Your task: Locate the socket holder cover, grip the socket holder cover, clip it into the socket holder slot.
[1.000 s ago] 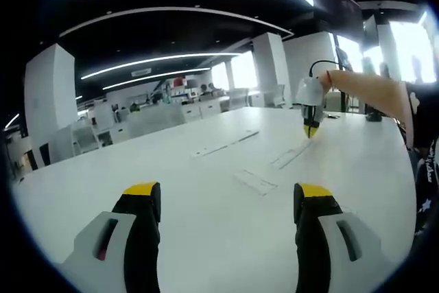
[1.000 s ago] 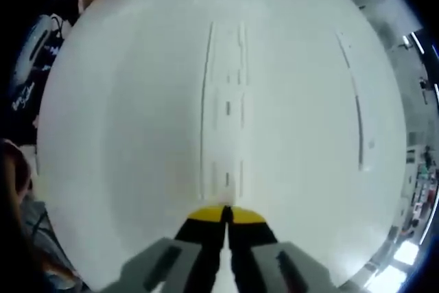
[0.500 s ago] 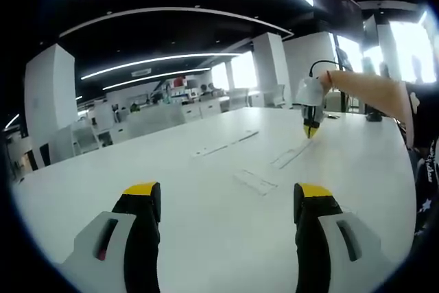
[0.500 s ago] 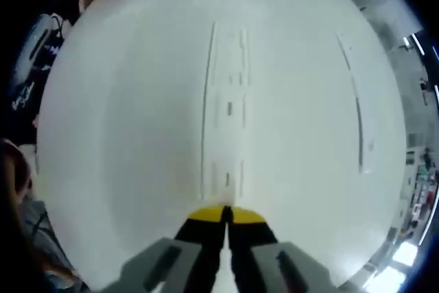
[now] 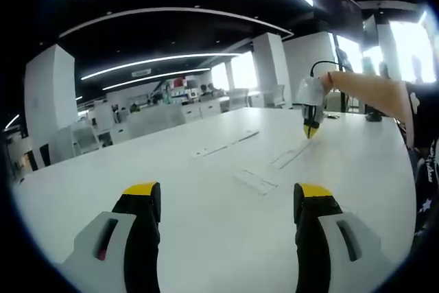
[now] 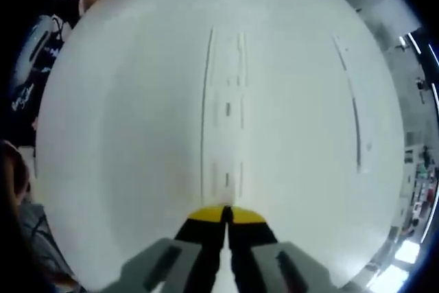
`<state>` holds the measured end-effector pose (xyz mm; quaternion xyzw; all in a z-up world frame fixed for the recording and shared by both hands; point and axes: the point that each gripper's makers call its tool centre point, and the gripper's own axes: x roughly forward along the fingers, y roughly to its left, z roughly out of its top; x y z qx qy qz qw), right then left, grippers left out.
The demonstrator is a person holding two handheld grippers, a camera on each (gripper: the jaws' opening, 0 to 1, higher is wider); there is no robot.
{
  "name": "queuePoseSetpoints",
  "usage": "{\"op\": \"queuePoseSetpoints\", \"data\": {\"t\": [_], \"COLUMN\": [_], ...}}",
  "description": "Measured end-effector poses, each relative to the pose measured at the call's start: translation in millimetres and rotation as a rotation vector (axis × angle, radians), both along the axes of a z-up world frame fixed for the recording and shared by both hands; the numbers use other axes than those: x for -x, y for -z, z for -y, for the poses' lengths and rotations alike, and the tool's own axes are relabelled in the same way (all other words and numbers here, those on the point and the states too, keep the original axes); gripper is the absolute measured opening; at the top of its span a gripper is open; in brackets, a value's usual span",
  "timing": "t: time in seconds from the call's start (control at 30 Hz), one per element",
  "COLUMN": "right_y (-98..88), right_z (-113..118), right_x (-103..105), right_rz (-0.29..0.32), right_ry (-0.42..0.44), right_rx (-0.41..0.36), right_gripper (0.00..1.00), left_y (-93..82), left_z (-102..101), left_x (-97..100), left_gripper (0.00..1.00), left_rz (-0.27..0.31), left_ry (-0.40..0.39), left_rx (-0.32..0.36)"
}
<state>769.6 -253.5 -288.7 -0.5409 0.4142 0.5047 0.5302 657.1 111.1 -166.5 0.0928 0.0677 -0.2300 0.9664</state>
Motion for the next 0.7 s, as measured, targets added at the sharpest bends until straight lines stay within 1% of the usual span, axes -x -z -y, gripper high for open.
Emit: {"op": "queuePoseSetpoints", "data": {"t": [0.1,0.27,0.33,0.47,0.53,0.6,0.7], "right_y": [-0.2,-0.2,-1.8,-3.4,-5.3,-4.4,-5.9], "right_z": [0,-1,0,-3,-2,-5,-5], "right_x": [0,-1,-5,-6,-13,-8,-12], "right_rz": [0.001,0.004,0.003,-0.003,-0.001,-0.001,0.0], "right_ry": [0.008,0.007,0.009,0.01,0.008,0.007,0.004], "right_rx": [-0.021,-0.035,-0.041,-0.068,-0.067,-0.07,-0.067], "right_gripper": [0.04,0.04,0.04,0.04,0.04,0.04,0.04], "left_y": [0.2,1.7,1.7,1.4,1.3,1.3,0.7], "left_z": [0,0,0,-1,0,-1,-1], "left_x": [-0.3,-0.9,-1.2,-1.5,-1.4,-1.2,-1.2], "left_gripper": [0.78,0.78,0.78,0.78,0.78,0.78,0.78], "left_rz": [-0.001,-0.006,-0.006,-0.006,-0.005,-0.006,-0.004], "left_ry": [0.001,-0.001,-0.001,0.0,0.0,0.0,0.0], "left_rx": [0.001,-0.002,-0.002,-0.003,-0.003,-0.004,-0.002]}}
